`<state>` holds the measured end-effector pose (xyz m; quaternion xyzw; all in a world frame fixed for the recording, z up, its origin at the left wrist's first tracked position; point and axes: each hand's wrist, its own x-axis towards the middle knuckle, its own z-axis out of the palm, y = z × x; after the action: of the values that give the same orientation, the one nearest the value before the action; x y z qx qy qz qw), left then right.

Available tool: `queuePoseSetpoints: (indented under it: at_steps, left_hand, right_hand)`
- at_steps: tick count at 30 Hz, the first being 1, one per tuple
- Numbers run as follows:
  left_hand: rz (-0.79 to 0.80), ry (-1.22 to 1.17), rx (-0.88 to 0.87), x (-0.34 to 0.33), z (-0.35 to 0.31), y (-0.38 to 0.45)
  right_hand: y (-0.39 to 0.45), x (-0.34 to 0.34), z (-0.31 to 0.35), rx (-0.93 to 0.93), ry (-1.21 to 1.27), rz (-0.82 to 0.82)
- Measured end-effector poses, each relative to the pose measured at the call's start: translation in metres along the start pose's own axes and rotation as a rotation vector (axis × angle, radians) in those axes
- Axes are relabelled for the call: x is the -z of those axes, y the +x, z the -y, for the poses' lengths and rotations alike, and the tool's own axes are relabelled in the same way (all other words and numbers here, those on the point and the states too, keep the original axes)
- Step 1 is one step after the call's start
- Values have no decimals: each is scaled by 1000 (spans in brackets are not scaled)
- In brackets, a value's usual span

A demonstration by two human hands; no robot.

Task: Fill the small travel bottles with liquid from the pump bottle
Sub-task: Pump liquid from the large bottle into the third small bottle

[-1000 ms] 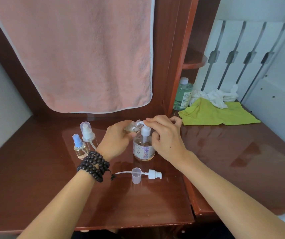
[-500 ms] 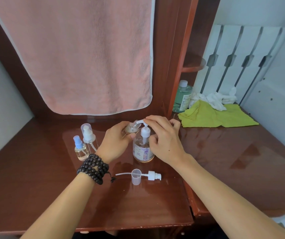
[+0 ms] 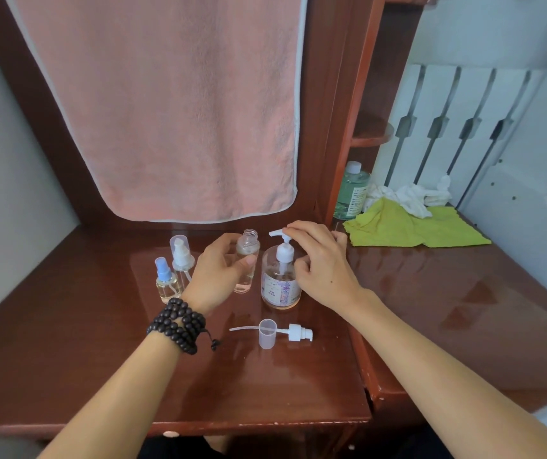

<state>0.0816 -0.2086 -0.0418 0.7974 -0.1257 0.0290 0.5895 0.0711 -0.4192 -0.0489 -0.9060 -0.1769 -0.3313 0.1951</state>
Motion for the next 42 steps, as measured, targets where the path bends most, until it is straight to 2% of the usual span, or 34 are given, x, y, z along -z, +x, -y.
queuePoseSetpoints:
  at_steps: [5, 7, 9, 12, 15, 19, 28, 31, 35, 38, 42]
  left_hand:
    - [1, -92, 5, 14, -10, -15]
    - [1, -119, 22, 21, -12, -23]
    - [4, -122, 37, 26, -11, -29]
    - [-6, -92, 44, 32, -11, -37]
    - [-5, -44, 39, 36, -11, -45]
    - [-1, -6, 46, 45, -10, -49]
    - [2, 4, 29, 51, -16, -48]
    - [-31, 33, 26, 58, -14, -48]
    - [-58, 89, 35, 62, -11, -49]
    - [-44, 97, 43, 56, -12, -49]
    - [5, 112, 48, 45, -14, -50]
  right_hand:
    - [-5, 19, 7, -1, 79, -33]
    - [-10, 28, 10, 43, 183, 109]
    - [-15, 36, 14, 96, 176, 354]
    - [-20, 37, 22, 179, -168, 760]
    - [-20, 23, 30, 161, -392, 911]
    - [-20, 9, 34, 77, -414, 999]
    - [-26, 15, 32, 64, -403, 912]
    - [-14, 43, 28, -73, -193, 839]
    - [3, 91, 21, -289, 166, 609]
    - [16, 115, 21, -293, 268, 517]
    - [25, 123, 26, -225, 237, 561]
